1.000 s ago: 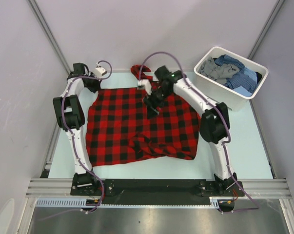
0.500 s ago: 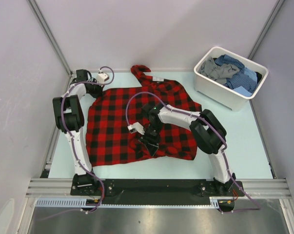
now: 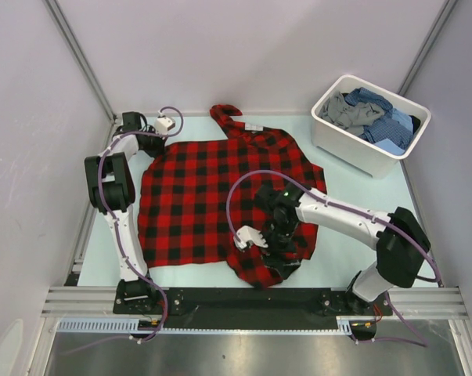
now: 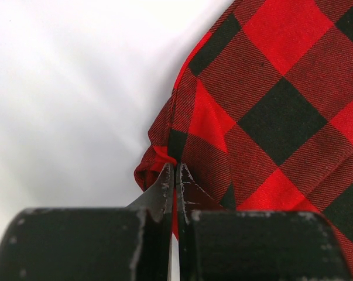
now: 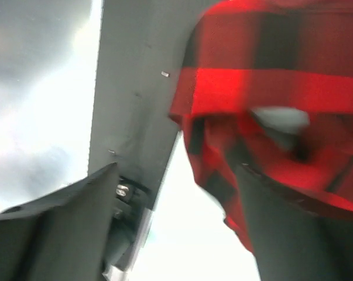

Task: Fold and stack the long sleeve shirts
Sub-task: Flatten the shirt out, then fold the shirt

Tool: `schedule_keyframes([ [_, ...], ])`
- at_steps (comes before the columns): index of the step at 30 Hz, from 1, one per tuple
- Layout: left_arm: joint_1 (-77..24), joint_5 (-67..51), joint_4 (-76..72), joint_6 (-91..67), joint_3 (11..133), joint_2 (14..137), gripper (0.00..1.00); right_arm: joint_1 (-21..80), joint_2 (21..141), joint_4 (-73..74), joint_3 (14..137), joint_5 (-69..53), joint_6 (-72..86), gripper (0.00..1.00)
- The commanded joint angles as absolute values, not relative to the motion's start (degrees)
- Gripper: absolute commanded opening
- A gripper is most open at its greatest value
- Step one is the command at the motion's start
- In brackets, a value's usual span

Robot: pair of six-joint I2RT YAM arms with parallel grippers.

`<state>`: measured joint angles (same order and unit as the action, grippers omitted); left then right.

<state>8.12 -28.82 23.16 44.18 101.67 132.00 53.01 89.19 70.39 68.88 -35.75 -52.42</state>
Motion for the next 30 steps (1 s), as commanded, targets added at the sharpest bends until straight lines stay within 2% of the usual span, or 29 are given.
schedule_keyframes([
  [1, 7.8, -29.9, 23.6, 46.3, 103.1, 128.6, 0.00, 45.4, 91.0, 68.9, 75.5, -30.6, -57.7, 0.92],
  [4, 7.8, -30.3, 24.8, 48.1, 104.3, 128.3, 0.00, 34.2, 98.8, 67.3, 85.9, -32.9, -53.9, 0.95],
  [5, 7.9, -30.4, 25.0, 48.3, 104.6, 128.2, 0.00, 31.1, 101.7, 67.3, 95.6, -34.8, -52.0, 0.94],
  [7, 8.2, -31.3, 25.0, 48.6, 105.8, 128.1, 0.00, 24.0, 112.5, 66.4, 106.1, -36.8, -43.9, 0.91],
  [8, 8.2, -31.3, 24.9, 48.8, 106.3, 128.1, 0.00, 22.2, 116.7, 66.0, 115.9, -38.5, -41.1, 0.85],
  [10, 8.1, -31.7, 24.9, 49.3, 107.8, 128.2, 0.00, 19.2, 126.6, 61.5, 125.6, -37.8, -34.0, 0.82],
  [13, 8.0, -32.3, 25.0, 50.9, 108.9, 128.8, 0.00, 16.3, 135.7, 53.4, 139.0, -34.6, -24.7, 0.71],
  [16, 7.8, -32.3, 25.0, 52.5, 109.4, 129.0, 0.00, 15.7, 138.3, 40.4, 139.6, -29.8, -20.6, 0.64],
  [20, 7.7, -31.3, 25.0, 53.7, 109.3, 129.5, 0.00, 16.1, 140.6, 24.1, 136.4, -23.2, -20.0, 0.64],
  [30, 7.8, -30.8, 25.6, 55.1, 109.5, 130.6, 0.00, 16.9, 149.4, 15.3, 137.5, -10.1, -28.7, 0.64],
])
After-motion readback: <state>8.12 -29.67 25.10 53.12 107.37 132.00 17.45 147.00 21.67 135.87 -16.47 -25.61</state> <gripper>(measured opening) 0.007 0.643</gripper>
